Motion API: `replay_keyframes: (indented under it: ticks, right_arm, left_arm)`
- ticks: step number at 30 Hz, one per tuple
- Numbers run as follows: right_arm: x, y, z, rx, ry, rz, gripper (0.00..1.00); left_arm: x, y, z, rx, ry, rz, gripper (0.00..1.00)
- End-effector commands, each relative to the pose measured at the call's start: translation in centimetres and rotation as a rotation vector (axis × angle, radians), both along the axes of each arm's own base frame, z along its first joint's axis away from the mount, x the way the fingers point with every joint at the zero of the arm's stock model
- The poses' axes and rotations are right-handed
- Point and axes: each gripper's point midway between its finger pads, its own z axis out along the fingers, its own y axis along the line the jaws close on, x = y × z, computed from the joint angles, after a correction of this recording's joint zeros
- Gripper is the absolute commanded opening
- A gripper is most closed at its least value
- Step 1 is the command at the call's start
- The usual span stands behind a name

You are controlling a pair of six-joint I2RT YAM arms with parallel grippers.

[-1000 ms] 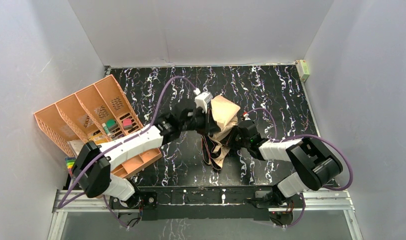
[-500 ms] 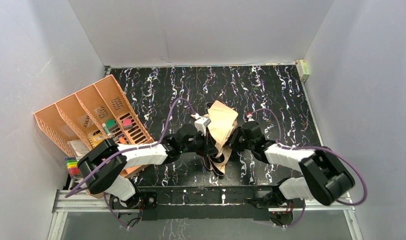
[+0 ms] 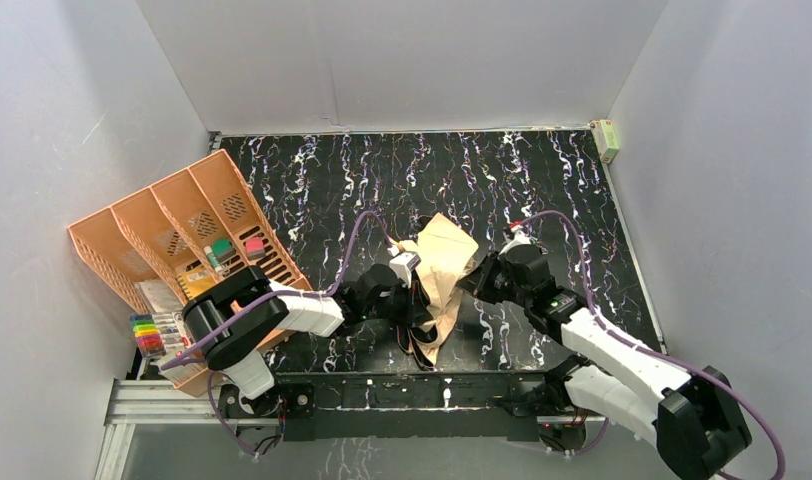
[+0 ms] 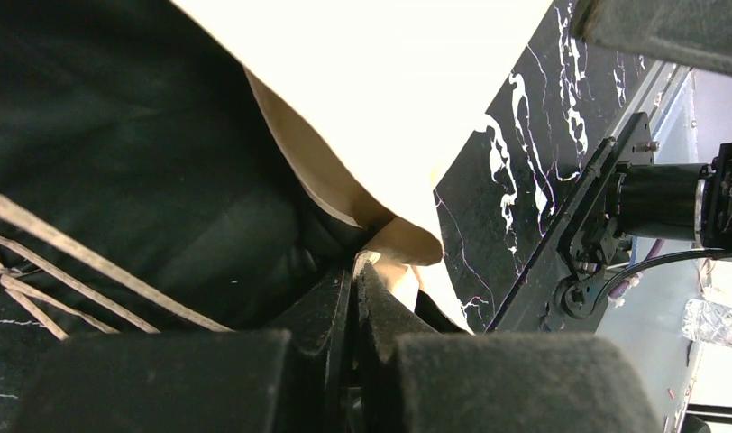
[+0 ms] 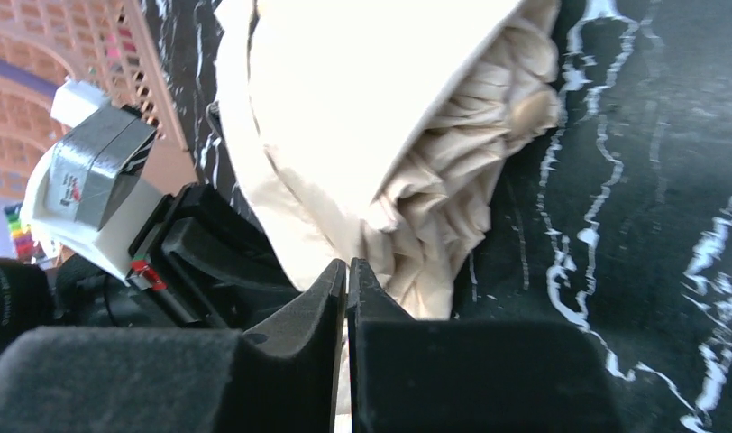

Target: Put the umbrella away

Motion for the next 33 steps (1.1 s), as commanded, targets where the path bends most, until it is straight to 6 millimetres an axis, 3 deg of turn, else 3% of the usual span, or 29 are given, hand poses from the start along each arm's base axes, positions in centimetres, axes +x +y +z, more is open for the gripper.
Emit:
replay_keyframes:
  ticks: [1,7,14,26,33]
  right_arm:
    - [0.5,3.6,3.7,0.121,-0.078,0.163,0.11]
    - [1.8,4.8,2.7,0.136,-0.068,0.166,0.08]
    - [2.5,5.9,0.0,0.111,-0.011,0.192,0.08]
    - [-0.3,6.9,-3.1,0.111,0.077,0.268,0.08]
    - [-0.9,4.8,-6.2,0.028,0.159,0.169,0.08]
  left_arm:
    - [-0.8,0.6,-1.3,0.022,0.01,-0.003,0.0]
    - [-1.4,0.7,-1.7,0.031,0.01,-0.007,0.0]
    - [-1.7,0.6,-1.7,0.033,0.004,-0.013,0.0]
    - [-1.9,0.9,-1.8,0.038,0.0,-0.016,0.0]
    - [-2.0,0.9,-1.8,0.039,-0.001,-0.018,0.0]
